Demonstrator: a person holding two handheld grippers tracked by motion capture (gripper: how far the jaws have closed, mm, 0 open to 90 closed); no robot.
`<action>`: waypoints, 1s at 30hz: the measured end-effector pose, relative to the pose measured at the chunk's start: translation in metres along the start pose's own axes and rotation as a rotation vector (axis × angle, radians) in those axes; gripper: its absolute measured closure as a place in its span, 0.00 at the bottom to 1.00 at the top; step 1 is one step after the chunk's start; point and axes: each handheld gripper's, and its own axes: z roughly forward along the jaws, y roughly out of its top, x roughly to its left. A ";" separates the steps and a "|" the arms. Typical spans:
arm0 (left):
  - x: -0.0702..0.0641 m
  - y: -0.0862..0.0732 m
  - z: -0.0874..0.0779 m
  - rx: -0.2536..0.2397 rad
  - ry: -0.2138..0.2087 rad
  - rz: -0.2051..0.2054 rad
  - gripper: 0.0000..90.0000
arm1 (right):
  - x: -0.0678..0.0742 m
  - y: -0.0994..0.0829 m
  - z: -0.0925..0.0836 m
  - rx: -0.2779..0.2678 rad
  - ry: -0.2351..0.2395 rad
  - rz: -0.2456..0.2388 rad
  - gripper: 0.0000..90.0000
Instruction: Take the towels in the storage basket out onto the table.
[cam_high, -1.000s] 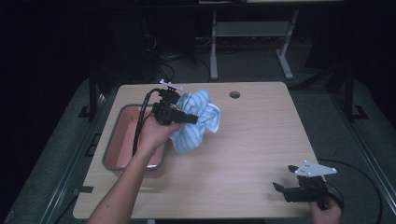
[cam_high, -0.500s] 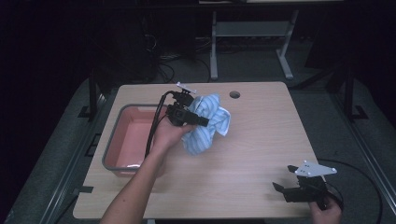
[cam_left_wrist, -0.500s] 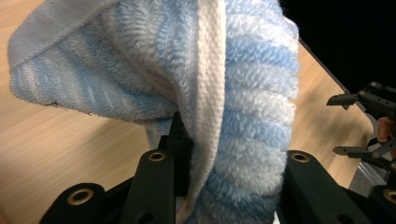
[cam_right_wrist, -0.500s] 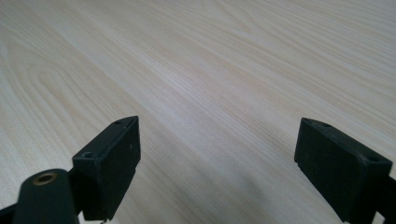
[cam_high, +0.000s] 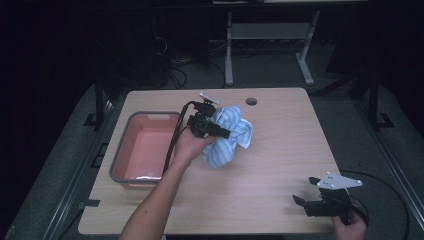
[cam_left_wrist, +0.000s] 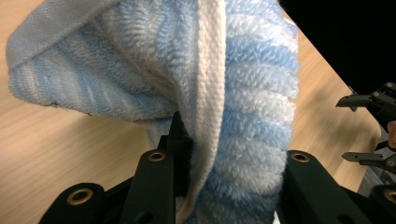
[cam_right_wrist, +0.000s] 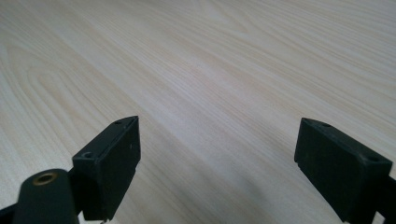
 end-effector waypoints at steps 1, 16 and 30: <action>-0.001 0.000 0.003 -0.001 0.001 -0.001 0.75 | 0.000 0.000 0.001 0.000 0.002 -0.002 0.15; -0.003 -0.003 0.038 0.030 -0.051 -0.018 0.75 | 0.001 0.001 0.002 0.003 0.006 -0.003 0.15; 0.000 -0.004 0.062 0.048 -0.010 -0.018 0.74 | -0.004 -0.002 0.003 0.000 0.000 0.014 0.15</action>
